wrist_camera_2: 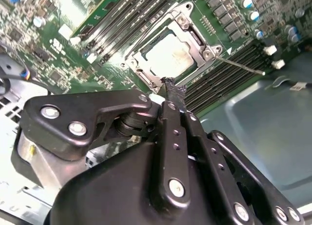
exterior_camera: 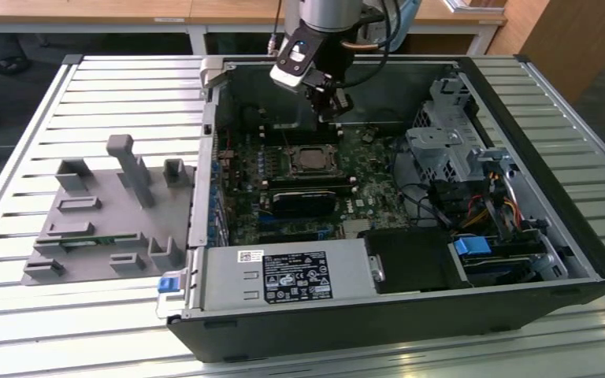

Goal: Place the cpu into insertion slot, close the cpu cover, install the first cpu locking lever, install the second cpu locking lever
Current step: 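Install the first cpu locking lever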

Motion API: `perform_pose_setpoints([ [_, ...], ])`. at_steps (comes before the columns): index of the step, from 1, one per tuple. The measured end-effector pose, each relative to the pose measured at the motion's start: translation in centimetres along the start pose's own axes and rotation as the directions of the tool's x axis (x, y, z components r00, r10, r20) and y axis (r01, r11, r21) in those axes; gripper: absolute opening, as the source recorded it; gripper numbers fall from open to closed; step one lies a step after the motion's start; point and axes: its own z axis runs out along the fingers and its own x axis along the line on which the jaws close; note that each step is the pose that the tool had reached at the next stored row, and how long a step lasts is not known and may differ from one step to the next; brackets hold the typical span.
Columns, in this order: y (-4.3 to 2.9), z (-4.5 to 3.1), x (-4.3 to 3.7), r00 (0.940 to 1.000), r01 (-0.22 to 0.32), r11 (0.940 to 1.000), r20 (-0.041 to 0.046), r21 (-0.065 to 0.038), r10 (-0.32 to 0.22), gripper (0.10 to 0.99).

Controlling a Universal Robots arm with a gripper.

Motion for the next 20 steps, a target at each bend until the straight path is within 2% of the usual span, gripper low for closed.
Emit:
perform_pose_setpoints([
  [5,0.00,0.00,0.00,0.9964,0.084,0.9964,-0.0024,-0.002,-0.084,0.106],
  [9,0.00,0.01,0.00,0.9881,0.153,0.9882,-0.0039,-0.003,-0.153,0.106],
  [17,0.00,0.01,0.00,0.9647,0.263,0.9648,-0.0065,-0.006,-0.263,0.106],
  [20,0.00,0.02,0.00,0.9531,0.302,0.9532,-0.0075,-0.007,-0.302,0.106],
])
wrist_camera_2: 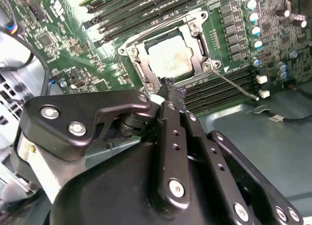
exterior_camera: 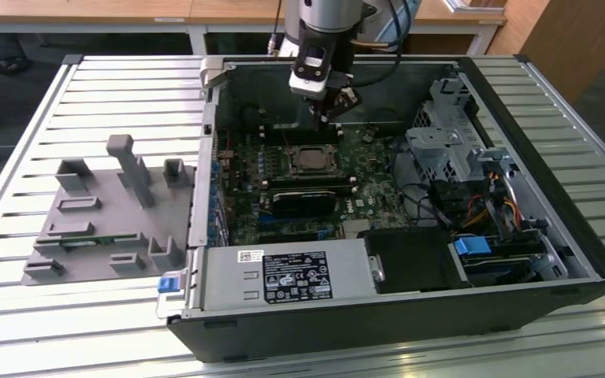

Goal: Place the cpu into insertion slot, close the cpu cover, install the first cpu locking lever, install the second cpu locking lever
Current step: 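Install the first cpu locking lever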

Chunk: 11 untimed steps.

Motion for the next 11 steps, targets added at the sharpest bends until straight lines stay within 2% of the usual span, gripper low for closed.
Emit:
perform_pose_setpoints([
  [4,0.00,0.01,0.00,0.9977,0.068,0.9977,-0.0020,-0.001,-0.068,0.106],
  [11,-0.02,0.03,0.02,0.9900,0.141,0.9900,-0.0040,-0.003,-0.141,0.106],
])
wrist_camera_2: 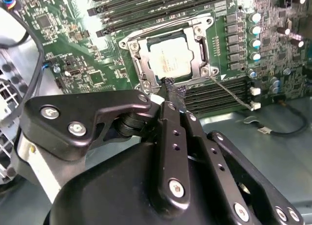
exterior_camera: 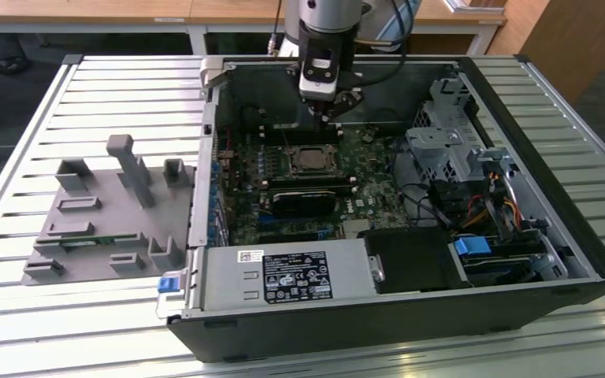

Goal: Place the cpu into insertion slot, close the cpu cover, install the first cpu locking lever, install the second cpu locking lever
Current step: 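Install the first cpu locking lever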

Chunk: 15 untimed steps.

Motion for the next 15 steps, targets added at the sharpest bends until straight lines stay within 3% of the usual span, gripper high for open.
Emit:
perform_pose_setpoints([
  [4,0.00,0.03,0.00,0.9974,0.072,0.9974,-0.0021,-0.001,-0.072,0.106],
  [7,0.00,0.06,0.00,0.9921,0.126,0.9921,-0.0036,-0.003,-0.126,0.106],
  [11,0.00,0.07,0.00,0.9806,0.196,0.9806,-0.0054,-0.004,-0.196,0.106],
  [15,0.00,0.08,0.00,0.9649,0.262,0.9649,-0.0071,-0.006,-0.262,0.106],
])
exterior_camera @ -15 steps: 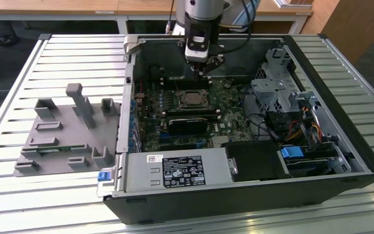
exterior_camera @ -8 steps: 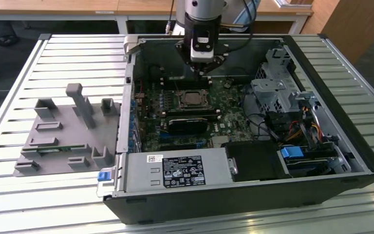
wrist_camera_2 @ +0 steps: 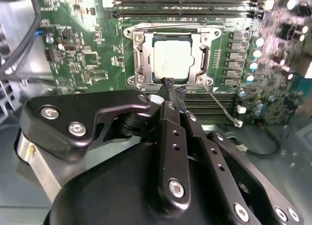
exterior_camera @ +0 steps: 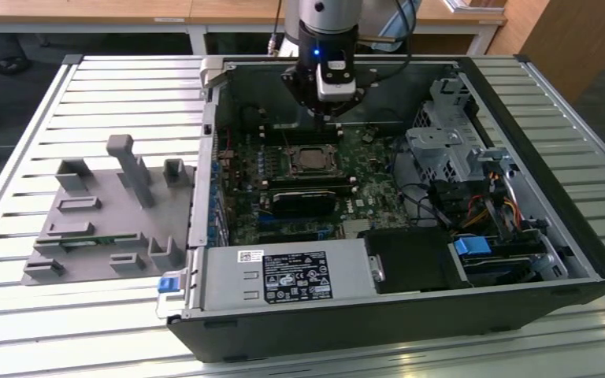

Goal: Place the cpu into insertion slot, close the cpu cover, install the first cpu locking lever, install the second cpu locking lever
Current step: 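Install the first cpu locking lever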

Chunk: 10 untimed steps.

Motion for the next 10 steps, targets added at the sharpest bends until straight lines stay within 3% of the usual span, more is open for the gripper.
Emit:
perform_pose_setpoints([
  [6,0.00,0.01,-0.01,0.9953,0.097,0.9953,-0.0028,-0.002,-0.097,0.106],
  [10,0.00,0.01,-0.01,0.9862,0.165,0.9862,-0.0046,-0.004,-0.165,0.106],
])
